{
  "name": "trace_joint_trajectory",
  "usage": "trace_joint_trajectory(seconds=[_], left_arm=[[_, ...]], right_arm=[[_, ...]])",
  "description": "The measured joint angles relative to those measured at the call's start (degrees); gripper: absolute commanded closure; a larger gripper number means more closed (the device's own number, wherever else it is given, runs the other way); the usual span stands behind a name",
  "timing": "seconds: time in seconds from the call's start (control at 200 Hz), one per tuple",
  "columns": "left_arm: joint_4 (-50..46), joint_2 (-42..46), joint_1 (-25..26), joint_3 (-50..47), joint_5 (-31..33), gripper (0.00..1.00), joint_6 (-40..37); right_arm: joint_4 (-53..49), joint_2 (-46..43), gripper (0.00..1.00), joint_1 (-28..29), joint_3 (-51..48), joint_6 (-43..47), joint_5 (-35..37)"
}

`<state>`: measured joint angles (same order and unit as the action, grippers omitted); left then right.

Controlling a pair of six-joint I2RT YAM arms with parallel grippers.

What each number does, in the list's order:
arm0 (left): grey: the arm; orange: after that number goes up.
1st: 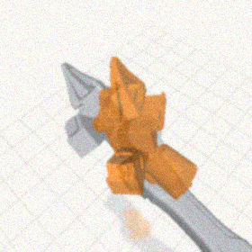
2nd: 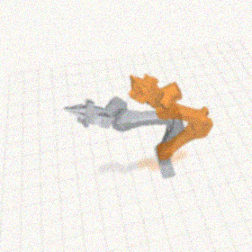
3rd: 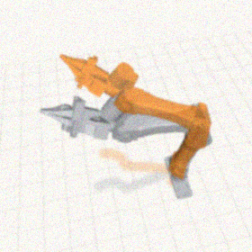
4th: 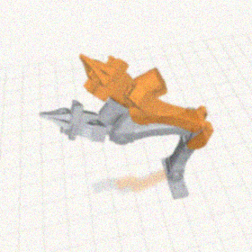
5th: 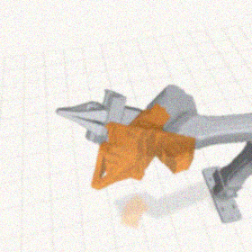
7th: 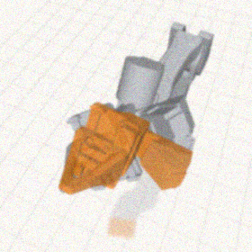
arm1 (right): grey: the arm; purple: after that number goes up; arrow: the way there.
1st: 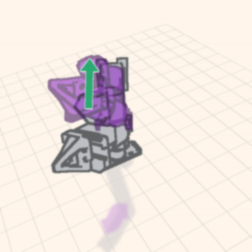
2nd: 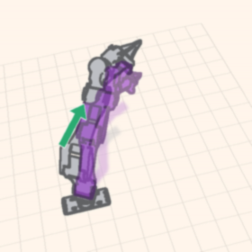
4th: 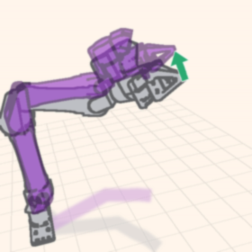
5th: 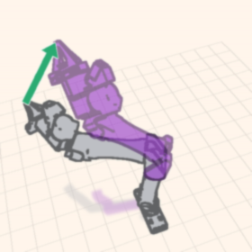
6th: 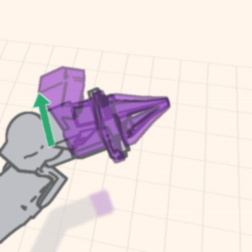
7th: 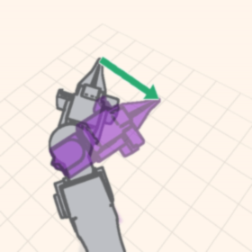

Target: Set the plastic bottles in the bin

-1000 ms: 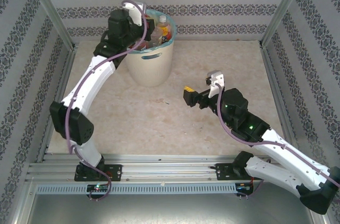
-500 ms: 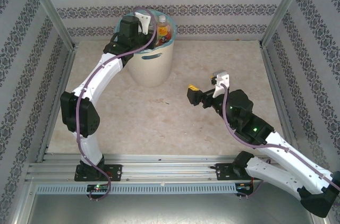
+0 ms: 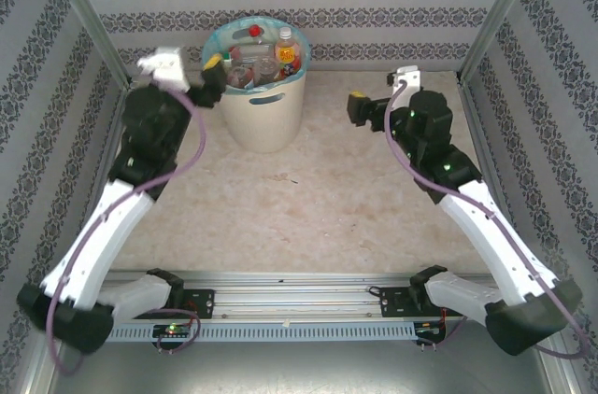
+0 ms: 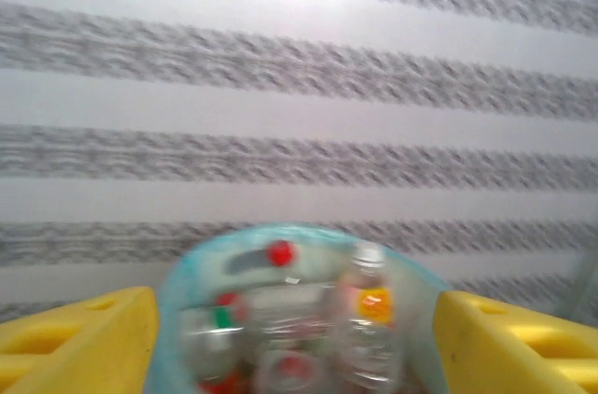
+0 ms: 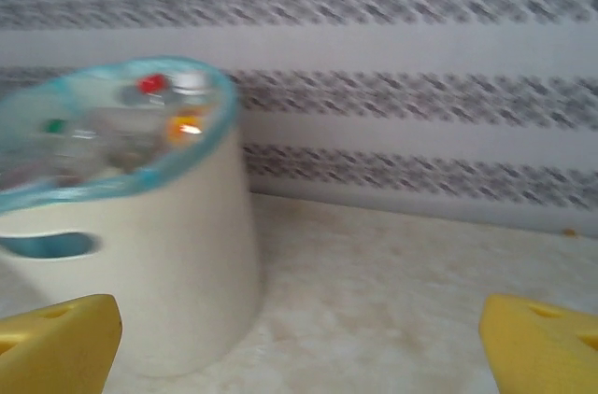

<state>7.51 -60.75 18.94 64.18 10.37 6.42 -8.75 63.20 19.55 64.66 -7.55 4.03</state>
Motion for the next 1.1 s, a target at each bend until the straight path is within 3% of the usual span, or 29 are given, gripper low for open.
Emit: trace_joint_trajectory(seconds=[0.145,0.275,0.405,0.525,0.699,0.879,0.999,1.099], left_arm=[[10.16,5.44,-1.46,-24.06,12.39,0.20,0.50],[13.22,0.85,-2.01,-41.46,18.84,0.20,1.68],[17.99,-4.31,-3.06,-45.33,21.51,0.19,1.53],[25.62,-5.64,-4.42,-45.33,20.74,0.18,0.20],[31.52,-11.82,-9.81,-45.20,15.78,0.11,-1.97],[34.25,-21.68,-13.84,-43.58,4.24,0.08,-5.29],[45.18,-28.70,-20.00,-44.94,-5.51,0.06,-4.63],[46.75,-29.83,-22.77,-47.10,-8.70,0.00,-3.96]], right_arm=[[5.90,-1.90,0.02,-8.94,-13.05,0.66,-2.03],[11.45,-5.99,0.02,-15.08,-27.02,0.87,-2.05],[19.98,-5.81,0.02,-21.51,-37.46,0.87,-1.73],[27.52,1.01,0.02,-24.41,-42.49,0.87,-1.44],[35.43,10.05,0.02,-24.68,-43.63,2.27,-5.49],[39.82,14.97,0.02,-24.87,-40.30,4.09,-12.83],[46.88,17.27,0.02,-26.05,-40.22,4.15,-19.15],[51.60,20.57,0.02,-25.86,-40.92,4.52,-20.90]])
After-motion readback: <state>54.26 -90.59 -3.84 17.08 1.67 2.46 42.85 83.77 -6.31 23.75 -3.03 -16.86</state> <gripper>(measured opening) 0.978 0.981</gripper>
